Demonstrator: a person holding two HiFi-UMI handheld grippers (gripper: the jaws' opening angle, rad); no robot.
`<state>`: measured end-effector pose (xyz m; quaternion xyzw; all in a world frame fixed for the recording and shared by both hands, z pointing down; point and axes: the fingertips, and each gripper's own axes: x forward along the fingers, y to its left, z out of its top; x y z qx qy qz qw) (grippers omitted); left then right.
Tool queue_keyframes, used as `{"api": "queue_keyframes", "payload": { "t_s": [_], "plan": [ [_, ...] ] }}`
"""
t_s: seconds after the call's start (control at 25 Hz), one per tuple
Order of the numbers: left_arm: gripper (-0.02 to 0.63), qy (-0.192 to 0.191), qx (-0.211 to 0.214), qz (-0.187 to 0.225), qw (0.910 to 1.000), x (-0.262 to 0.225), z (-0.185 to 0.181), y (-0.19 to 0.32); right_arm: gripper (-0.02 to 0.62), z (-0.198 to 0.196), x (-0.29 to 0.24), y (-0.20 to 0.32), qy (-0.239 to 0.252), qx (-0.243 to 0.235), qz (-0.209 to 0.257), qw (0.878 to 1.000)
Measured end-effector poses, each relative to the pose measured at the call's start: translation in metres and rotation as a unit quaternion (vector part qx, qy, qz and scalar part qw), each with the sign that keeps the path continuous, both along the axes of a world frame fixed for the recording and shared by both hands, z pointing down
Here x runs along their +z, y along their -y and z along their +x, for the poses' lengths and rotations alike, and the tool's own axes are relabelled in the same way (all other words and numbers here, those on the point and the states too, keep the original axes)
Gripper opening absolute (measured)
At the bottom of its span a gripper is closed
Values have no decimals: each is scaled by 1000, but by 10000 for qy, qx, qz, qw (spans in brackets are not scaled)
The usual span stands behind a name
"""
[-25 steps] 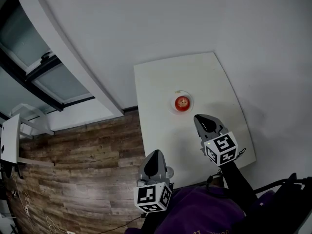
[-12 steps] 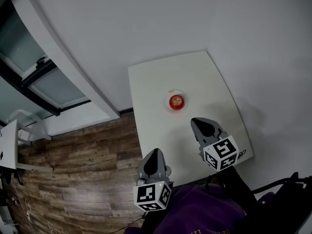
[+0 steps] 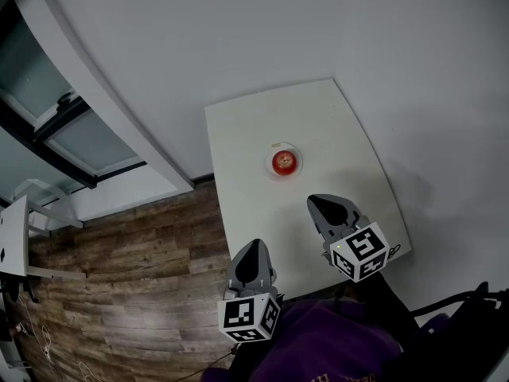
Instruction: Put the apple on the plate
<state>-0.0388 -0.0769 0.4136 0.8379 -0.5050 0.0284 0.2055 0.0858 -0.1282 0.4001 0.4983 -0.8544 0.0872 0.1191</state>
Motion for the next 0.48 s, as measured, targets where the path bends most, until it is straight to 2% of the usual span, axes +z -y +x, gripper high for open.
{"api": "queue_keyframes", "payload": {
  "t_s": [0.48],
  "plan": [
    [7,1,42,25,10000,0,7,-4,11,6,5,-6,-14,-1,-46,10000]
  ]
}}
